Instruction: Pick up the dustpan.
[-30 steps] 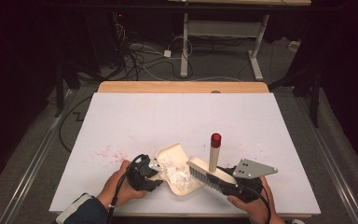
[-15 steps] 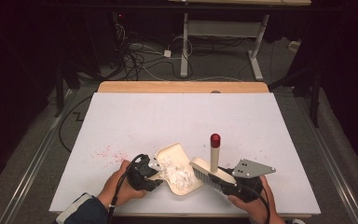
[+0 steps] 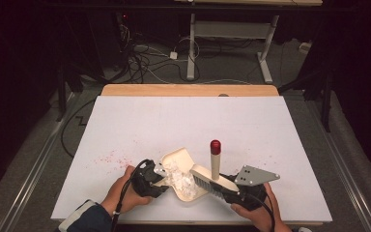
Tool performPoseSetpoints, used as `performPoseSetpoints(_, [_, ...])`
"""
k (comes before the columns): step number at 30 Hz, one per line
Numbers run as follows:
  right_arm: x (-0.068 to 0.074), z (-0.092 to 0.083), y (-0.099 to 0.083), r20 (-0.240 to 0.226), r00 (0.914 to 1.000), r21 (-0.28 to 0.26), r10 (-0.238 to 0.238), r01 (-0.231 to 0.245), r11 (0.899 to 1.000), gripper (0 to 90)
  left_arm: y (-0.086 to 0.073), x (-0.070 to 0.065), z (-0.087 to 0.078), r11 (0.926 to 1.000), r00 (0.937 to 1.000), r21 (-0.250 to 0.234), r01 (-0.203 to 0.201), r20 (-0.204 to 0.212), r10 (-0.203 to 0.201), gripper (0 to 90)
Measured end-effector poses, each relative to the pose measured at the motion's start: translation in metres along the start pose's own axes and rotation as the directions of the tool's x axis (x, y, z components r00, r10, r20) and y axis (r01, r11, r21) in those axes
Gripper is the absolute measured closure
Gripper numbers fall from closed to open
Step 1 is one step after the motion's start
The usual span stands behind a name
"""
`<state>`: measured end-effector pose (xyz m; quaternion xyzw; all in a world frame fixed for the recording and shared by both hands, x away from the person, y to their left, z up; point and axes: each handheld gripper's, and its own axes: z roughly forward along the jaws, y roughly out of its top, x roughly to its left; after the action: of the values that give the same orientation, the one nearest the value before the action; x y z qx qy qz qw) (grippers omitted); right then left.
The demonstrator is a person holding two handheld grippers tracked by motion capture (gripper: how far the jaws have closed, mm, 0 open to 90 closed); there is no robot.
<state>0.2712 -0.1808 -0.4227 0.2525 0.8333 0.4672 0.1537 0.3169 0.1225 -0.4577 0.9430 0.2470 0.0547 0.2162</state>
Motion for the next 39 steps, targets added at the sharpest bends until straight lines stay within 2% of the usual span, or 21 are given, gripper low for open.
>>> performPoseSetpoints(9, [-0.010,-0.017,0.003,0.037,0.9991,-0.039,0.022,-0.020,0.999,67.4,-0.001,0.002,-0.001,1.0000,0.9999,-0.001,0.009,-0.005,-0.009,63.5])
performPoseSetpoints(20, [-0.018,-0.022,0.000,0.064,0.9976,-0.026,0.028,-0.026,0.999,67.4,-0.004,0.007,-0.001,0.9996,0.9996,-0.005,0.027,-0.012,-0.027,63.5])
performPoseSetpoints(39, [-0.028,-0.028,-0.001,0.080,0.9961,-0.024,0.038,-0.036,0.999,67.4,-0.011,0.017,-0.009,0.9973,0.9976,-0.028,0.068,-0.013,-0.068,63.5])
